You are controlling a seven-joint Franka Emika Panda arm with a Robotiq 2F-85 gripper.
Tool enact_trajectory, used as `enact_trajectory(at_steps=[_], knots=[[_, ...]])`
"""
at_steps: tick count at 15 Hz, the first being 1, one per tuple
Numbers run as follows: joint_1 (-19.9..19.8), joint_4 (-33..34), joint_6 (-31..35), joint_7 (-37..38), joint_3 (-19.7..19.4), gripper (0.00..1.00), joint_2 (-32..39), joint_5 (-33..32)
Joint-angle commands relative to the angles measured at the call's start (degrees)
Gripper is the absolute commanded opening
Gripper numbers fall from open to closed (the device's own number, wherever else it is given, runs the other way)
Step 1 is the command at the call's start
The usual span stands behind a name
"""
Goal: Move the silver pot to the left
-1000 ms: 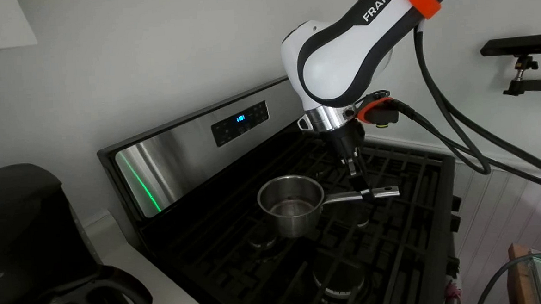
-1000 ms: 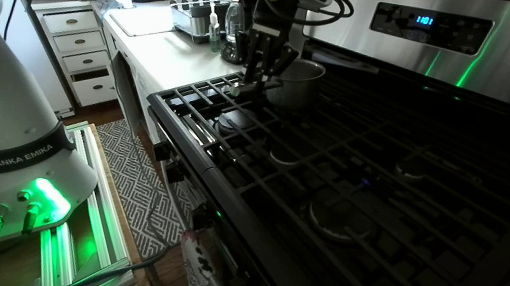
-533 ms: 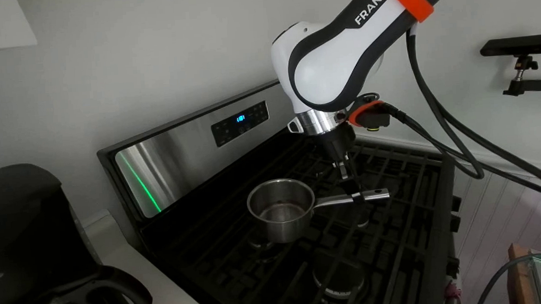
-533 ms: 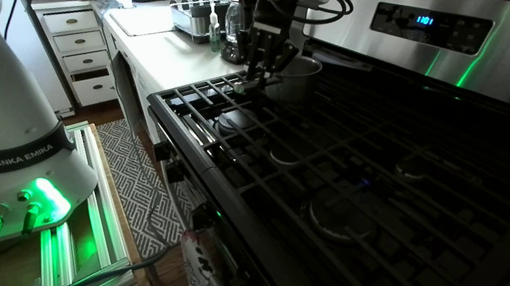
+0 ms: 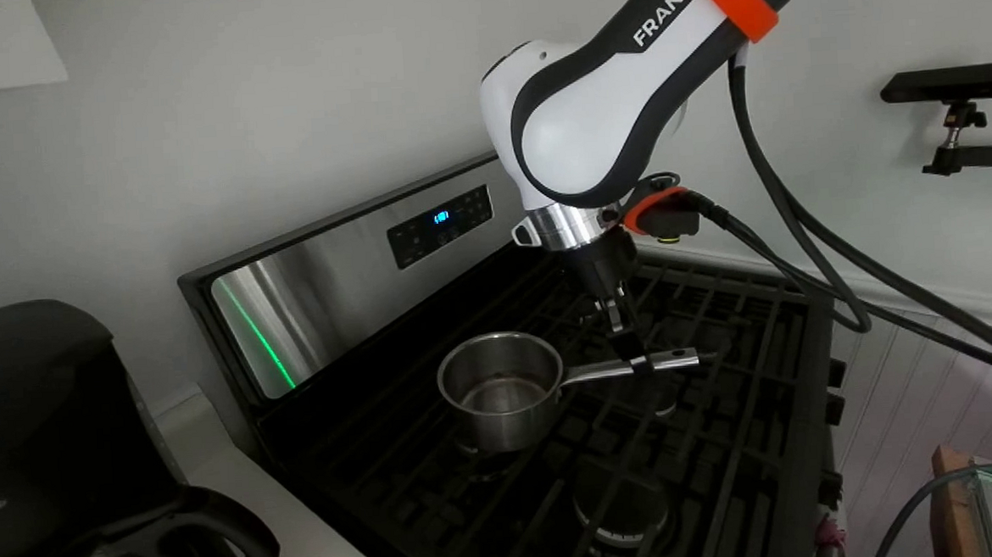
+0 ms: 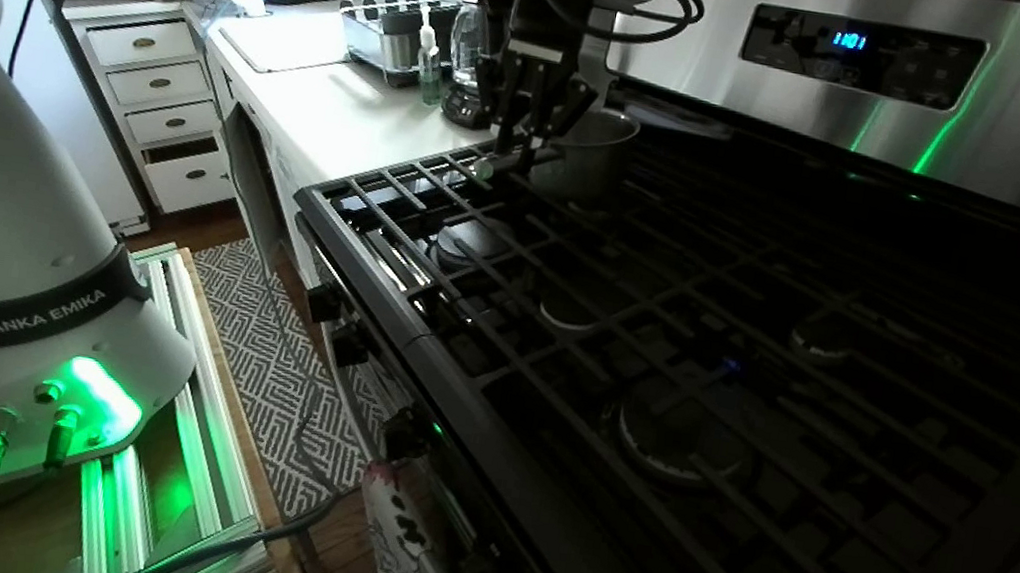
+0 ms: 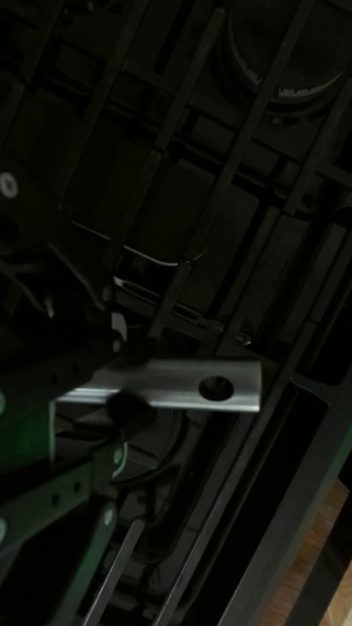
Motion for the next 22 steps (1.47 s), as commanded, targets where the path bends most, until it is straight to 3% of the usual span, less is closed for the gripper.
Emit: enact_trajectory(at_steps=[1,4,6,8,14,22], knots=[[0.49,2.79,-0.77,-0.13,0.36,0.07,1.93,1.25],[0.47,3.47,-1.01,-0.08,0.57,0.09,2.33,1.27],[0.41,3.85,-1.14,-0.17,0.65,0.55,2.44,1.43],[0.27,4.18,-1.22,-0.45,0.65,0.58,2.19,1.82],[-0.68,3.72,-1.46,-1.19,-0.21,0.99,-0.9,3.27],[-0.73,-1.15,1.68,-5.05,-1.98,1.0,-13.0,6.32]])
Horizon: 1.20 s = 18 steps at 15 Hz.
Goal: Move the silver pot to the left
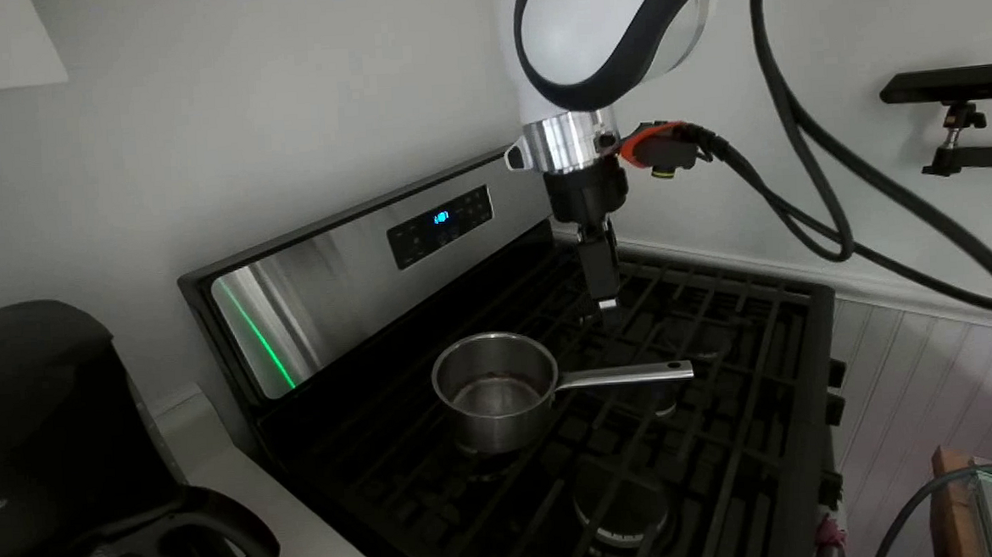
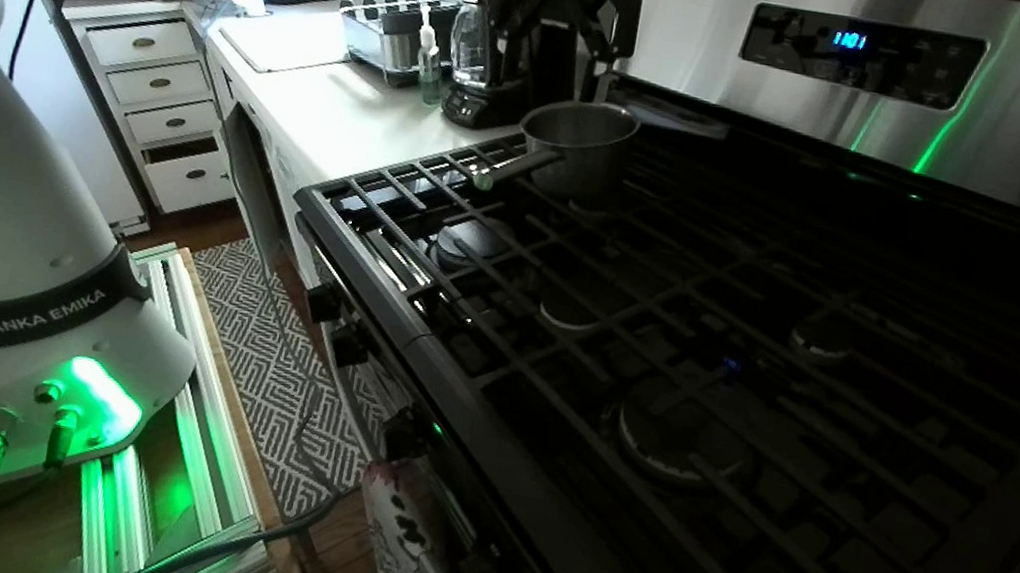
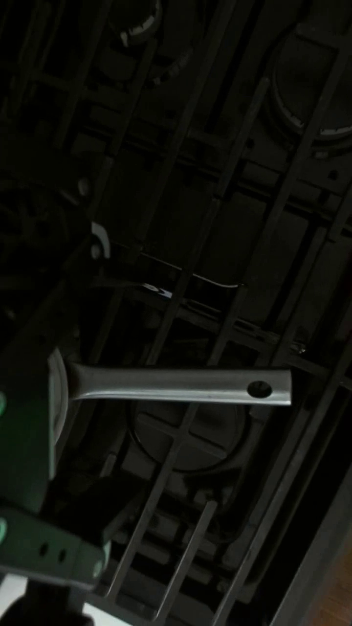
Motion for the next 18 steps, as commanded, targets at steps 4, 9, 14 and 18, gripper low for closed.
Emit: enact_trajectory(at_steps=[4,9,14,18], knots=[[0.96,-6.47,5.08,-5.93,-2.23,1.0,-13.29,4.12],[2.65,-9.7,8.0,-9.18,-4.48,1.0,-19.5,8.13],[3.24,-8.4,6.36,-7.94,-4.99,1.0,-19.03,7.26],[3.33,-8.89,6.47,-7.98,-5.11,1.0,-19.45,7.35]])
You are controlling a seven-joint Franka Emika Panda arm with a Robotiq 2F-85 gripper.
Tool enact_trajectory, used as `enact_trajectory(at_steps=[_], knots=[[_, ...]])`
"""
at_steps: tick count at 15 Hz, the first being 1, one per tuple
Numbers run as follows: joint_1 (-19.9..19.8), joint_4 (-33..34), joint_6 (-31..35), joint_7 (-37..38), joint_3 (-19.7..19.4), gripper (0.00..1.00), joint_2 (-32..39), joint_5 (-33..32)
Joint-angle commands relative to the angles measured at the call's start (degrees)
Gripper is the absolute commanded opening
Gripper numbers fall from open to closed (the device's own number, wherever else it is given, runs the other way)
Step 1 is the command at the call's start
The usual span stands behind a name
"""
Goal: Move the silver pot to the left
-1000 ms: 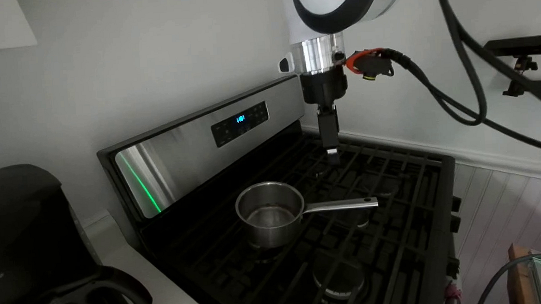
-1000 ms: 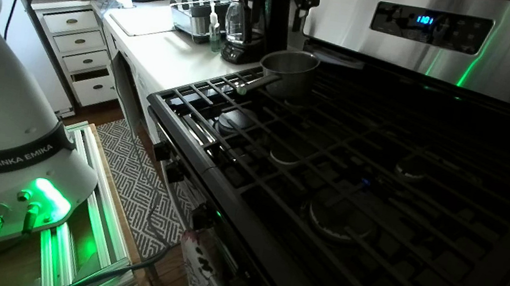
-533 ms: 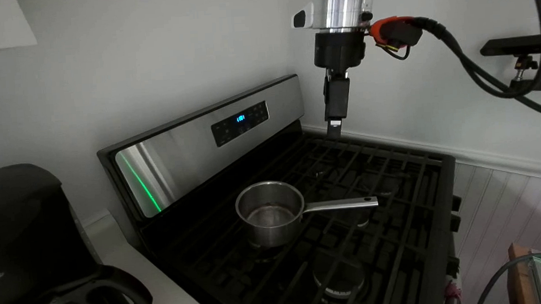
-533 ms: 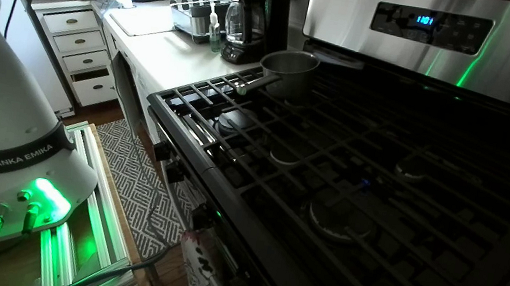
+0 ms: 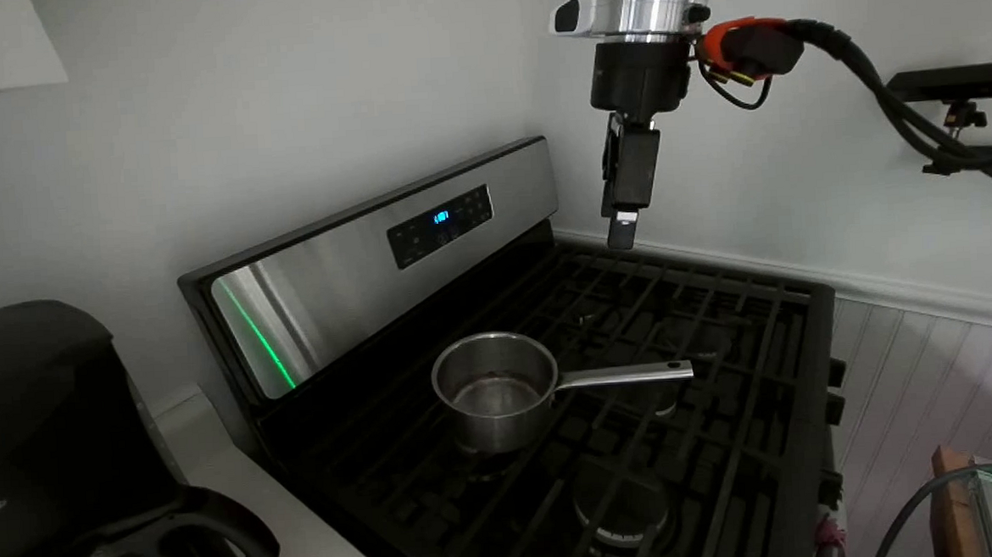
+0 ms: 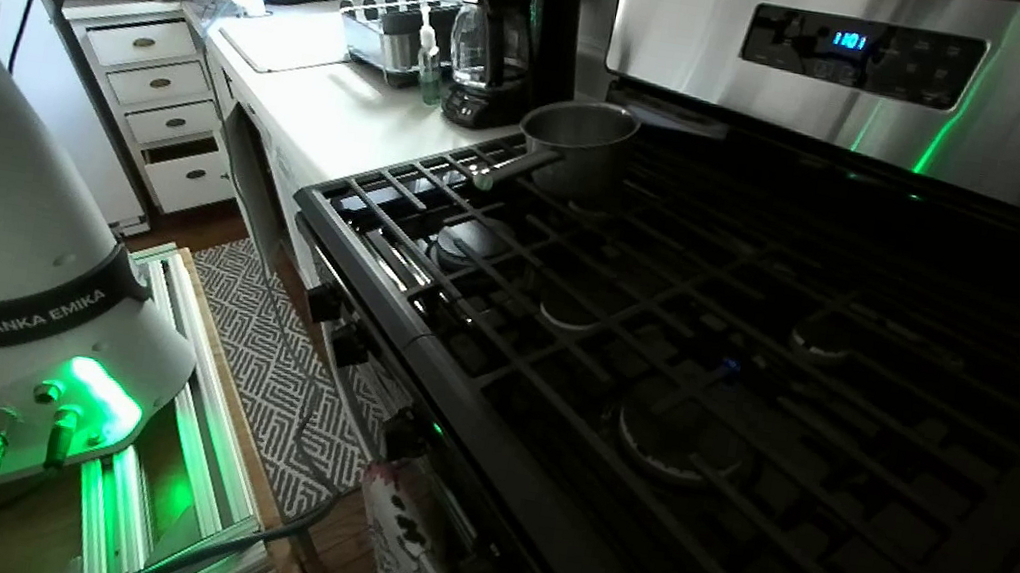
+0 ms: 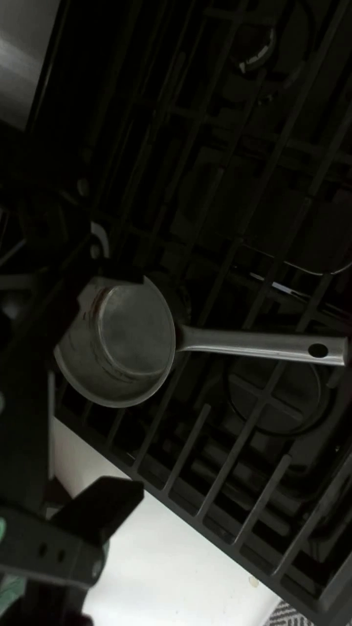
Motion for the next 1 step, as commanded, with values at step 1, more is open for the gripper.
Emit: enact_trajectory(at_steps=[1], knots=[[0.84,0.1,-0.12,0.28,-0.75,1.0,-0.02,-0.32]])
